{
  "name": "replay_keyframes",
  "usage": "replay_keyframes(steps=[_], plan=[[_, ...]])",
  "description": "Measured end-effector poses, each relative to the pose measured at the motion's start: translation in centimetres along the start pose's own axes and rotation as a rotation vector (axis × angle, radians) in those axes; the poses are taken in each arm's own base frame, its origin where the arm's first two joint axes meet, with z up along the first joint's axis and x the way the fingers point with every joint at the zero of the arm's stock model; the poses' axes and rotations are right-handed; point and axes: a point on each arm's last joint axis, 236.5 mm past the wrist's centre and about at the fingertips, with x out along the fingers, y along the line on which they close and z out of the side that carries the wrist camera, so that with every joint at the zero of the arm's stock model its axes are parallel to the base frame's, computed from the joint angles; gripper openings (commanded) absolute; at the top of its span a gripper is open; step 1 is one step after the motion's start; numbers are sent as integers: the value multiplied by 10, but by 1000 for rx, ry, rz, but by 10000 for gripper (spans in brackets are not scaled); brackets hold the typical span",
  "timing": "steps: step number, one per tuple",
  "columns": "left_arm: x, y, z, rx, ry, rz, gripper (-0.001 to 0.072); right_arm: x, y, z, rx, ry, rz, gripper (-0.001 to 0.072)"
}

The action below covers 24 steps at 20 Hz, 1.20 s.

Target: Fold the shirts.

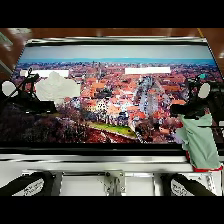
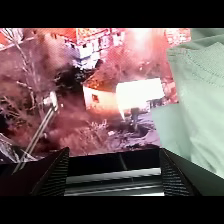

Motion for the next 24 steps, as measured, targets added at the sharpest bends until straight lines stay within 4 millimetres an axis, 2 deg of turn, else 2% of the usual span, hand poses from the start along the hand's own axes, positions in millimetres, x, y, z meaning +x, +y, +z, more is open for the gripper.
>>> replay_keyframes(steps=[6,9,11,14,18,21,23,24], plan=[[1,0,6,-1,-22,-2,693,-1,15,-10,14,42,65,678],[4,1,18,-5,-58,-1,710,-2,24,-12,24,53,101,678],[5,9,40,-24,-100,6,710,-2,29,-12,33,55,124,679],[12,38,85,-82,-141,29,712,-3,38,-9,43,41,159,678],[50,79,138,-164,-106,47,712,-4,43,2,52,-3,183,678],[86,93,164,-199,-78,43,713,-4,44,10,57,-36,190,678],[110,97,173,-218,-56,28,706,-5,45,16,60,-61,192,678],[120,97,175,-225,-47,18,607,-5,45,18,61,-69,193,678]])
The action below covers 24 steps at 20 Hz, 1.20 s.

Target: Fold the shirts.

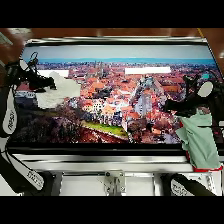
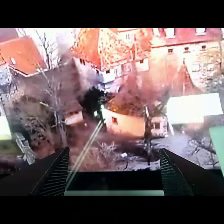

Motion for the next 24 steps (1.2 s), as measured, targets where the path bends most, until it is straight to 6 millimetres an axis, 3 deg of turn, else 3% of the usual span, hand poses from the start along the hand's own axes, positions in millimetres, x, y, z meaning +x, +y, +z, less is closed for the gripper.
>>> replay_keyframes(steps=[1,2,5,8,10,13,16,18,19,21,24], plan=[[10,0,0,-8,14,-6,214,0,0,3,0,-12,1,678],[16,-1,-1,-16,26,-13,41,0,0,4,0,-16,1,678],[15,-5,1,5,39,-28,42,0,2,6,3,-26,8,678],[-29,-18,17,70,-33,-41,42,0,2,9,-6,-38,9,677],[-87,-40,27,155,-129,-57,42,-2,3,12,-27,-50,9,677],[-201,-83,29,295,-330,-78,41,-19,6,19,-57,-64,12,677],[-317,-135,-3,415,-530,-152,42,-55,14,28,-88,-120,17,677],[-367,-167,-38,482,-597,-222,42,-85,19,30,-106,-177,20,677],[-380,-182,-56,512,-604,-261,42,-100,22,29,-115,-202,21,677],[-386,-210,-91,572,-568,-327,42,-125,25,20,-130,-234,21,677],[-354,-254,-139,661,-436,-405,42,-144,27,-8,-145,-195,19,677]])
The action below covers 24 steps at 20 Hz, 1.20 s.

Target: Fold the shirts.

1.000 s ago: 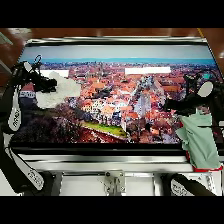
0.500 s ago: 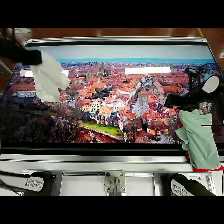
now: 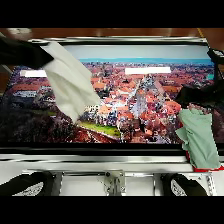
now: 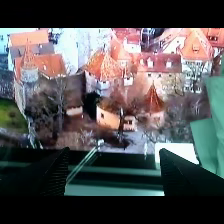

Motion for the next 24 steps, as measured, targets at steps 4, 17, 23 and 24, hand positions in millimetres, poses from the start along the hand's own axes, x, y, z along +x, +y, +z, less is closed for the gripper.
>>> replay_keyframes(steps=[4,17,23,24], plan=[[84,-70,-50,23,152,-159,42,-11,-6,-29,-6,93,-34,677],[174,-31,-143,-290,492,-220,707,59,-30,-44,51,180,-83,678],[132,54,-220,-540,552,-106,708,132,-15,-58,36,369,50,678],[135,56,-232,-577,558,-106,708,144,-11,-61,39,402,79,678]])
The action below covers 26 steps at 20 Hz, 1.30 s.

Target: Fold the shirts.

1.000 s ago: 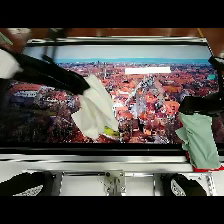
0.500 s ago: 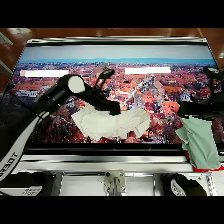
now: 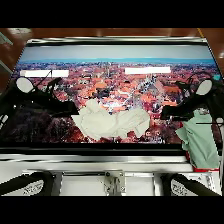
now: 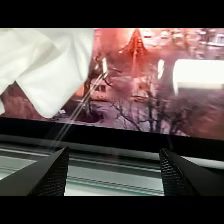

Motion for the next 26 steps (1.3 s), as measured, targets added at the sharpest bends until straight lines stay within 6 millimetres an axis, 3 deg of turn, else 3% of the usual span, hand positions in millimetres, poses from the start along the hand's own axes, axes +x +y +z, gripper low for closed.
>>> replay_keyframes(steps=[3,7,16,20,22,25,26], plan=[[32,15,-10,-99,8,-45,708,28,7,1,8,80,66,678],[71,12,-27,-131,83,-73,707,48,10,1,9,133,103,678],[131,-17,-84,-109,225,-93,707,56,10,9,11,119,114,678],[143,-27,-79,-164,173,-141,687,57,9,11,11,112,113,678],[147,-32,-71,-184,130,-157,406,57,9,12,12,105,112,678],[151,-40,-63,-196,87,-172,87,59,9,14,15,96,110,678],[152,-42,-63,-195,83,-177,42,61,8,12,20,101,111,679]])
